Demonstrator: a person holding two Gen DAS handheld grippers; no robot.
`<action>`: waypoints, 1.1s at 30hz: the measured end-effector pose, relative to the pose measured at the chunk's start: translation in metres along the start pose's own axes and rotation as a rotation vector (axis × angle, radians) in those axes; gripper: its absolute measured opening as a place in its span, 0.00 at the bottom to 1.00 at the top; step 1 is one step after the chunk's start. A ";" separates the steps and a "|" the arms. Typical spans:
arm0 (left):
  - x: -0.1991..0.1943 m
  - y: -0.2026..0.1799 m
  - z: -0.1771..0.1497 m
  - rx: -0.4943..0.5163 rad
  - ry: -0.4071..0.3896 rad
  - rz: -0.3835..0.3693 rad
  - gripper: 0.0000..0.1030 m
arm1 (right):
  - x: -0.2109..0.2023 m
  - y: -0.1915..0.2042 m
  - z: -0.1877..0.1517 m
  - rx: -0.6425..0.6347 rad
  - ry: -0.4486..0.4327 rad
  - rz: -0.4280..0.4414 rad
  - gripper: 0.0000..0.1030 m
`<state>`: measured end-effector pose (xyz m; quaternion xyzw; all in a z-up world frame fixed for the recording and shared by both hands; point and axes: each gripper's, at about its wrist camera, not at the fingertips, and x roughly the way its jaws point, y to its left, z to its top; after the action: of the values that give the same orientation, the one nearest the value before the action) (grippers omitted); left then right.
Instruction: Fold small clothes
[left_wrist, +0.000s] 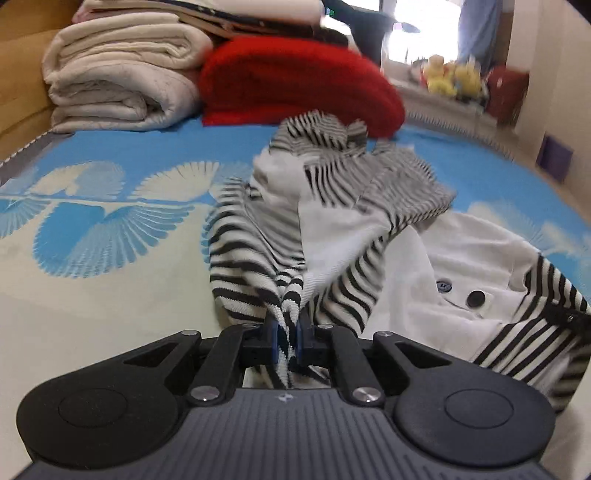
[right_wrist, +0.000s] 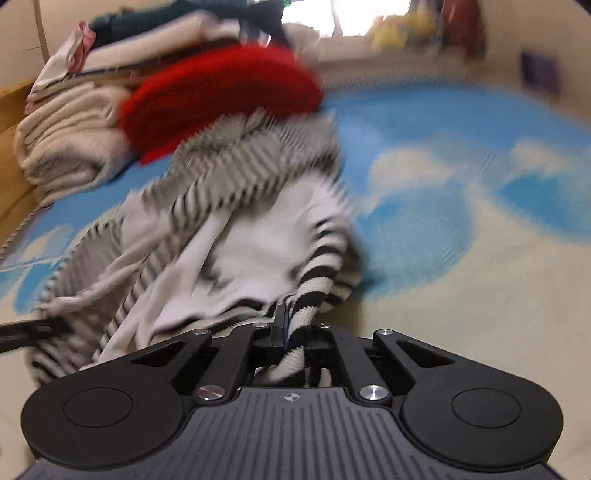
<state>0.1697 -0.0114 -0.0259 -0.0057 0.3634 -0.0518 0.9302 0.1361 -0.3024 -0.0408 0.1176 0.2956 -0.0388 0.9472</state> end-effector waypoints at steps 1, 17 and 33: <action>-0.014 0.002 -0.002 0.006 0.016 -0.036 0.09 | -0.014 -0.008 0.005 0.022 -0.025 -0.003 0.02; -0.133 0.004 -0.126 0.239 0.199 -0.050 0.83 | -0.215 -0.097 -0.103 0.155 0.113 -0.053 0.19; 0.042 -0.238 0.000 0.404 0.118 -0.110 0.98 | -0.132 -0.141 -0.037 0.353 0.036 -0.214 0.59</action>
<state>0.1787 -0.2524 -0.0429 0.1640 0.3988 -0.1747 0.8852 -0.0134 -0.4294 -0.0236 0.2506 0.3118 -0.1883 0.8969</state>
